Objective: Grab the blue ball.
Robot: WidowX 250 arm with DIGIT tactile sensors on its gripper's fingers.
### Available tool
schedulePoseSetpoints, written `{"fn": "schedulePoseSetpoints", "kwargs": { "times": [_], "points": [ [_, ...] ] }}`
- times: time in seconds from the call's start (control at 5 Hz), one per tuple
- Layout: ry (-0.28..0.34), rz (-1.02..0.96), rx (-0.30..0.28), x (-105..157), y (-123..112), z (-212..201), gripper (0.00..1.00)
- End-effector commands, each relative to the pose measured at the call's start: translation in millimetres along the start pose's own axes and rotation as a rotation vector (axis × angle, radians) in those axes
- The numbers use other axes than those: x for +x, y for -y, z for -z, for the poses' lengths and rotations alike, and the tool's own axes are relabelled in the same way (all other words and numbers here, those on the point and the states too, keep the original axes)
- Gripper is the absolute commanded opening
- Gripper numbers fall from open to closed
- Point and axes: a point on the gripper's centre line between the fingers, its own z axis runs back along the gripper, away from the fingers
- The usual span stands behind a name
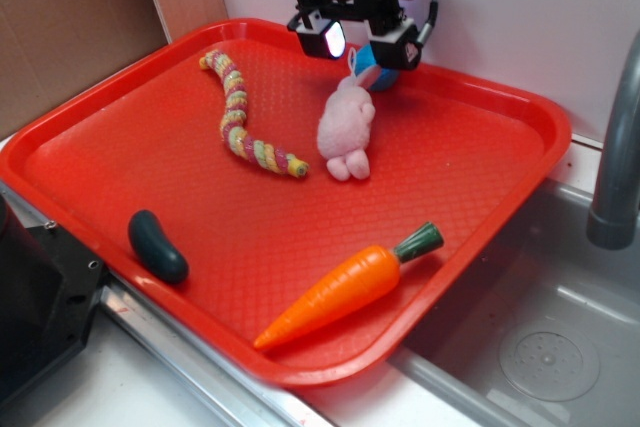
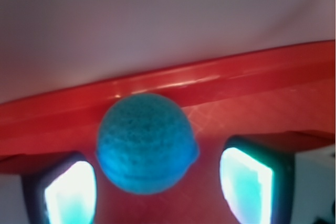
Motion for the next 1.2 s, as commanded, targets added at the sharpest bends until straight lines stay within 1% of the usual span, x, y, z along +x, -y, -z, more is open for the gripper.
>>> {"fn": "schedulePoseSetpoints", "kwargs": {
  "times": [0.0,0.2,0.4,0.6,0.8,1.0],
  "points": [
    [0.075,0.036,0.006,21,6,-2,0.01],
    [0.074,0.024,-0.002,21,5,-1,0.0],
    [0.072,0.006,0.001,20,1,-11,0.0],
    [0.074,-0.029,-0.005,15,-2,-34,0.0],
    [0.043,-0.026,0.012,-3,-2,-68,0.0],
    [0.031,-0.033,0.029,-23,-2,-104,0.0]
  ]
}}
